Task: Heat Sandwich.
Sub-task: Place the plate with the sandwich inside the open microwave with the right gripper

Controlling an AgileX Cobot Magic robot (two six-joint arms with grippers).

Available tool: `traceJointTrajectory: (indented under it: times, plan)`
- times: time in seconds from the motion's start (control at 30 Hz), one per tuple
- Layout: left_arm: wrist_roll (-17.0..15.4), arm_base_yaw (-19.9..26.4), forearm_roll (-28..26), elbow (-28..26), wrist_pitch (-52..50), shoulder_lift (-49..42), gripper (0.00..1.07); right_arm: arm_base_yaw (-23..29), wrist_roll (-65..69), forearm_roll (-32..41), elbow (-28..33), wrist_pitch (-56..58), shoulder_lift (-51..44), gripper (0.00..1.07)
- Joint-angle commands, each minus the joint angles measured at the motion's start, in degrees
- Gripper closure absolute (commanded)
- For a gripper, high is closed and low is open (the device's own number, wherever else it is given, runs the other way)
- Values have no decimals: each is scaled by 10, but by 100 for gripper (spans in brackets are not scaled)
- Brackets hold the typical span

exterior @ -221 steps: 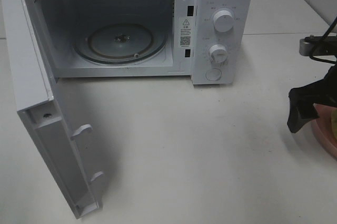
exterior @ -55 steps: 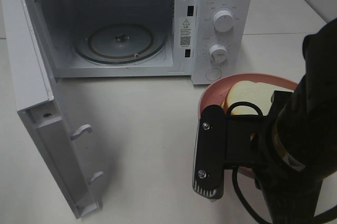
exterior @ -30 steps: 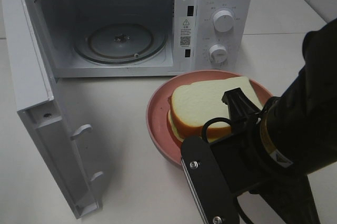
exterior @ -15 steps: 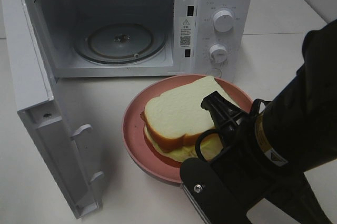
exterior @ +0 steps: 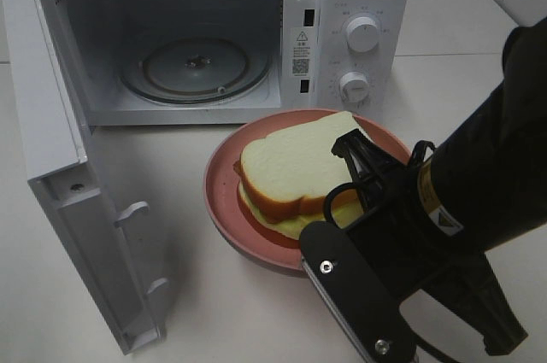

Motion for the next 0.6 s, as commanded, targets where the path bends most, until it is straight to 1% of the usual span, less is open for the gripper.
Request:
traceJointTrajectory:
  times: [0.03,0.07,0.17,0.2,0.3,0.5,0.6]
  plan:
    - [-3,1,0,2,-2,-15,9,-23,-58,-5,0,-41,-3,104]
    - [-3,1,0,2,-2,-15,9,-23,-58,-5,0,-41,-3,104]
    - [-3,1,0,2,-2,-15,9,-53,-99,10,0,-80,-1,104]
    - [-3,1,0,2,-2,-15,9,-53,-99,10,0,-80,-1,104]
    - [-3,1,0,2,-2,-15,9,-74,-129,17,0,-101,6,104]
    - [-3,1,0,2,-2,-15,9,-81,-147,30,-7,-124,38,104]
    - [-3,1,0,2,-2,-15,9,-83,-156,36,-29,-142,66,104]
